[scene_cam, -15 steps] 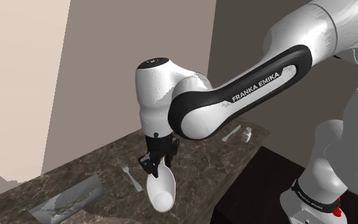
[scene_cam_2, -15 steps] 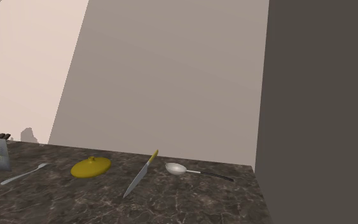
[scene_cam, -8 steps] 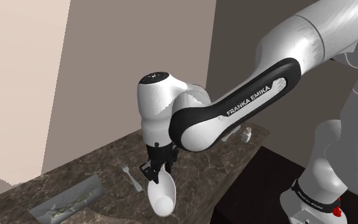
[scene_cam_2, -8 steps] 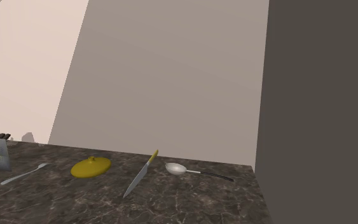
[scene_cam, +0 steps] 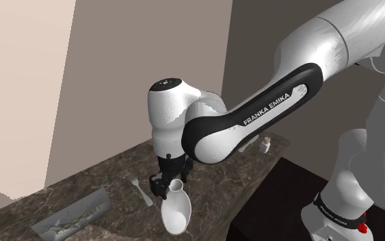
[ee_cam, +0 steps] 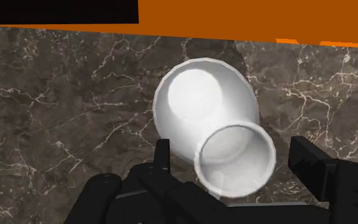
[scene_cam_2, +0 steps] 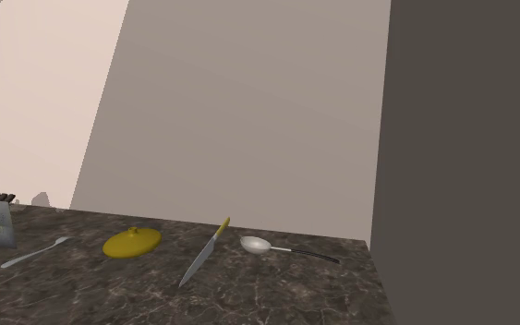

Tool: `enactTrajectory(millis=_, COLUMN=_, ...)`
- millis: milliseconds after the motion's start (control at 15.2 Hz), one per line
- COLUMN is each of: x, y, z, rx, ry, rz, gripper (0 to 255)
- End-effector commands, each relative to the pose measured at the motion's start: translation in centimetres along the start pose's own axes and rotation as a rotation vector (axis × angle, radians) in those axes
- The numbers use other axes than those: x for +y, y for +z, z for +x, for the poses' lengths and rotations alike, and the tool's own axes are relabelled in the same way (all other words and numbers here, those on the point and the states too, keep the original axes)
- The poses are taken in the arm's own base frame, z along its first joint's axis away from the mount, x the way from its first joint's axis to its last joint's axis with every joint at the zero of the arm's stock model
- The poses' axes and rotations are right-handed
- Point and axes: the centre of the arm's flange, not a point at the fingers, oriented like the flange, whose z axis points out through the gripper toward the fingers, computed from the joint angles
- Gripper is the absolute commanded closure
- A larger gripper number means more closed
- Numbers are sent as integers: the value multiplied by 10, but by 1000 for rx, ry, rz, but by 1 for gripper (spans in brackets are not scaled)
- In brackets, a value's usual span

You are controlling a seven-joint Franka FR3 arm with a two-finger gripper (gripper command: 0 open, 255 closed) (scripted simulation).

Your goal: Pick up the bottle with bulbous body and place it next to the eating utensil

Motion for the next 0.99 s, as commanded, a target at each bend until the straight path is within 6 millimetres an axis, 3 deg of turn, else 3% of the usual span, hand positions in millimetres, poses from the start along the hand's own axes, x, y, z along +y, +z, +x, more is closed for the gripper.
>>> enactTrajectory(millis=0, x=0, y=0, z=0, rx=0, ry=0, rz=0, gripper=0)
enactTrajectory(millis=198, x=0, y=0, z=0, rx=0, ry=0, rz=0, gripper=0)
enactTrajectory(millis=462, x=0, y=-50, z=0, rx=0, ry=0, rz=0, gripper=0)
enactTrajectory(millis=924, x=0, y=-50, z=0, rx=0, ry=0, rz=0, gripper=0)
